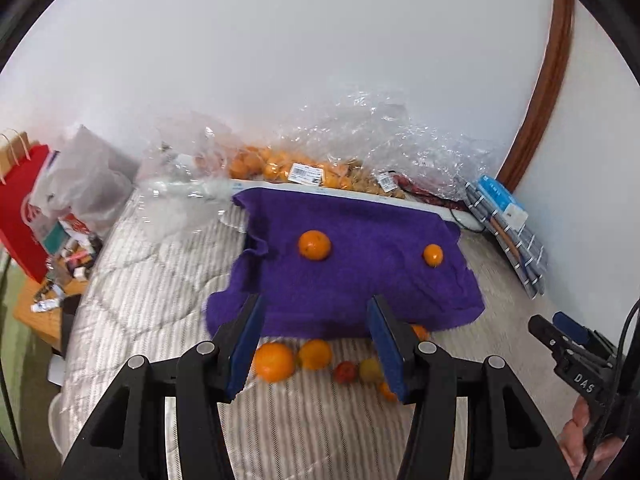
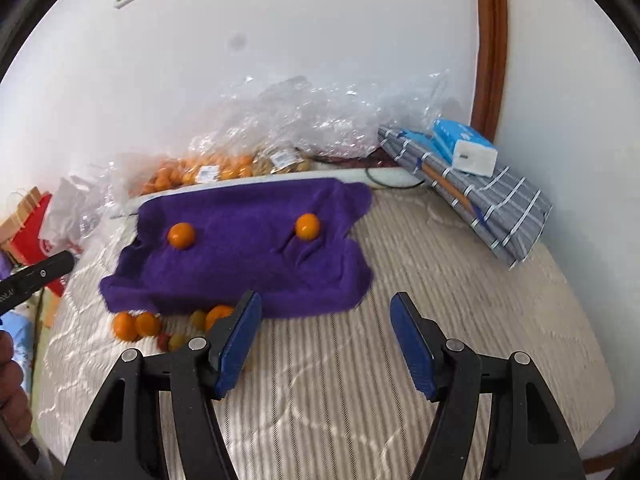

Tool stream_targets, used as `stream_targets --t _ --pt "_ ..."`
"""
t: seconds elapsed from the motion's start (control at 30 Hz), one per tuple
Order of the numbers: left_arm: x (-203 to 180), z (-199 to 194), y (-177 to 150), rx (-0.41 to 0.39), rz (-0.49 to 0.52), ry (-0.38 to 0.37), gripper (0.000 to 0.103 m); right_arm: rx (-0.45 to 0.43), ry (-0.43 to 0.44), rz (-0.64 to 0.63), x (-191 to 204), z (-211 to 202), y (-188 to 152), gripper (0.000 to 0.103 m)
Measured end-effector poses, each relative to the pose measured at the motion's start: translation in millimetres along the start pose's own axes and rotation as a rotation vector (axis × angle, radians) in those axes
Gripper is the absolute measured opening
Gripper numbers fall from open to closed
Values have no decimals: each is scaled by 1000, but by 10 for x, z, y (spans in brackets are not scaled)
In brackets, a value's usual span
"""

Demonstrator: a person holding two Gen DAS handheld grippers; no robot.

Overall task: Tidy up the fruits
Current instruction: 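Open the left gripper on the towel while the right gripper releases its tangerine, then grasp an orange with the right gripper while the left gripper grasps another orange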

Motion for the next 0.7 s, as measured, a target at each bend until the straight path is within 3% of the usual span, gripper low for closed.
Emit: stream_targets --t 0.23,0.4,0.53,0.63,0.7 --pt "89 -159 -231 -9 9 9 51 48 41 6 113 -4 -304 63" --pt "182 -27 -482 39 2 19 51 74 43 -9 187 83 -595 63" --pt "301 141 -736 89 -18 21 51 60 41 -50 280 152 -786 57" --pt "401 238 -894 129 -41 21 51 87 52 -71 373 267 -903 46" --pt "467 278 -958 143 -50 23 51 103 67 -88 461 363 -954 44"
Point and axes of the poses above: each gripper's, at about its wrist camera, not at the fingertips, and z roughly the way its jaws point, x to its left, y to its top, the point moved 9 cm from there along z, roughly the way its jaws point
